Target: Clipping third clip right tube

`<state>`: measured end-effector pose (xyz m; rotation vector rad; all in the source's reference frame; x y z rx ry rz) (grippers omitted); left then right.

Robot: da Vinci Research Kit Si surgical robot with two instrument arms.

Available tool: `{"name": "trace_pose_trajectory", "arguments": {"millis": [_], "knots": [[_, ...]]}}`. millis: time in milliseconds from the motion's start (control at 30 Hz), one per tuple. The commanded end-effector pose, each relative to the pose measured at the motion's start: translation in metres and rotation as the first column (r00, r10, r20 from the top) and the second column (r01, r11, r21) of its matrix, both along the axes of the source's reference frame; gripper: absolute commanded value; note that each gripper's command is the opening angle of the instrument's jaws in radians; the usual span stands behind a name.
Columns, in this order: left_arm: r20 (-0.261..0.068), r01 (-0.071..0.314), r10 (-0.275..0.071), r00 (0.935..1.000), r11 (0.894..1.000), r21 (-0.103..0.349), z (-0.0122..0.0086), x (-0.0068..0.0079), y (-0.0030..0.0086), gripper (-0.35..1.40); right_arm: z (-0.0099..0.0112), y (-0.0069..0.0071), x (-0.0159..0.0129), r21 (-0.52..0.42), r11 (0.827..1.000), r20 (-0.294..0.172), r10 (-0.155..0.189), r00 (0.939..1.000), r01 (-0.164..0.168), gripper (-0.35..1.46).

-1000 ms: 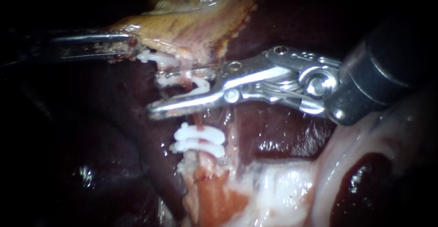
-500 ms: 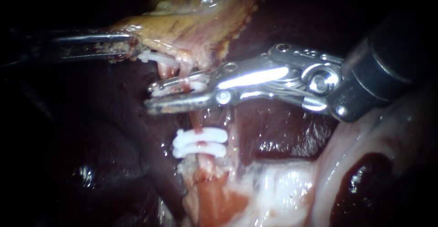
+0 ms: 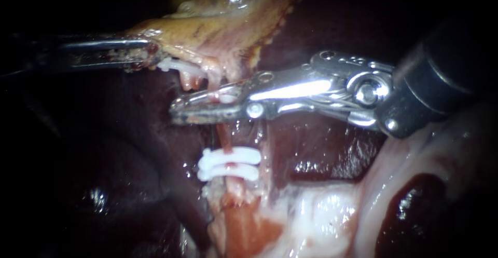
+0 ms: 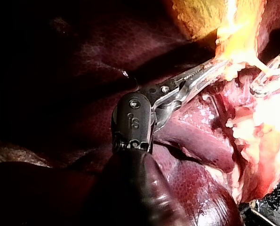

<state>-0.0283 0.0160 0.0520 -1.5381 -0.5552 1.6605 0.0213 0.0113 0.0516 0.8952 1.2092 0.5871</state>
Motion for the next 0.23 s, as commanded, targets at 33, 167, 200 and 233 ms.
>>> {"name": "trace_pose_trajectory", "arguments": {"millis": [33, 167, 200, 233], "knots": [[0.0, 0.0, 0.0, 1.0, 1.0, 0.0, 0.0, 0.0, 0.0, -0.35, 0.0, 0.0, 0.0, -0.001, 1.0, 0.0, 0.0, 1.0, 0.0, -0.35], [0.0, 0.0, 0.0, 1.0, 1.0, 0.0, 0.0, 0.0, 0.0, -0.35, 0.0, 0.0, 0.0, -0.001, 1.0, 0.0, 0.0, 1.0, 0.0, -0.35], [0.0, 0.0, 0.0, 1.0, 1.0, 0.0, 0.0, 0.0, 0.0, -0.35, 0.0001, 0.0001, 0.0, -0.001, 1.0, 0.0, 0.0, 1.0, 0.0, -0.35], [0.0, 0.0, 0.0, 1.0, 1.0, 0.0, 0.0, 0.0, 0.0, -0.35, 0.0001, 0.0001, 0.0, -0.001, 1.0, 0.0, 0.0, 1.0, 0.0, -0.35]]}}
